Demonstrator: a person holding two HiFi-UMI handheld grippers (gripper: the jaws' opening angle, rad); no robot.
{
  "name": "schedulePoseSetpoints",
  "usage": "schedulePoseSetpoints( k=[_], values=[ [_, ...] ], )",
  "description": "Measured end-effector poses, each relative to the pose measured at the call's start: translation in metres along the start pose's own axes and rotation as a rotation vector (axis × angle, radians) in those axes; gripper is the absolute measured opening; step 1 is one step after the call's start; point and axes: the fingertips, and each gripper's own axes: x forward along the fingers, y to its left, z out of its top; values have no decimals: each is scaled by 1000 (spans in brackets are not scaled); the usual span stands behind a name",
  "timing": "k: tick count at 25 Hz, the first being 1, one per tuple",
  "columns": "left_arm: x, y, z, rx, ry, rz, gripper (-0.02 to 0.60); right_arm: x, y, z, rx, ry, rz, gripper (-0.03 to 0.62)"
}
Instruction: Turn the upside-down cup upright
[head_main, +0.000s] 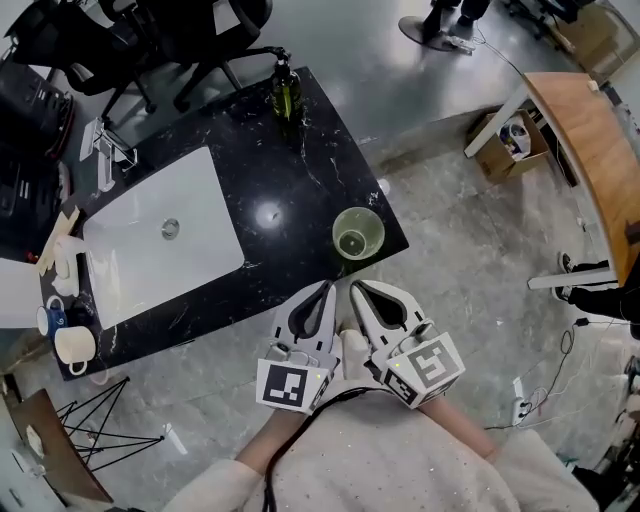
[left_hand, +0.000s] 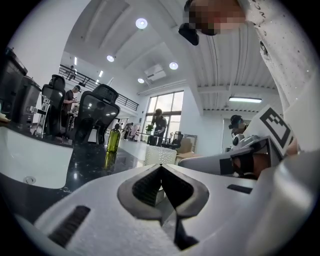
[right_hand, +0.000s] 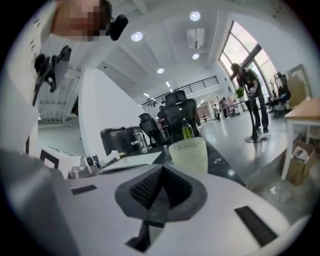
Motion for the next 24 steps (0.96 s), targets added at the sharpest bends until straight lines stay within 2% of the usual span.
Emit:
schedulePoseSetpoints(
  k=[2,6,19,24],
  values=[
    [2,-3,2,2,-1,-2,8,-1,1,1,-46,-10,-45,6],
    [4,-4,7,9,-4,-9,8,-1,3,3,-103,-12,-66,6],
    [11,3,14,13,-4,-8,8,8,-6,9,-63,-11,-65,6],
    [11,2,12,23,-5,-9,8,12,-2,4,-174,6,-55,6]
  ],
)
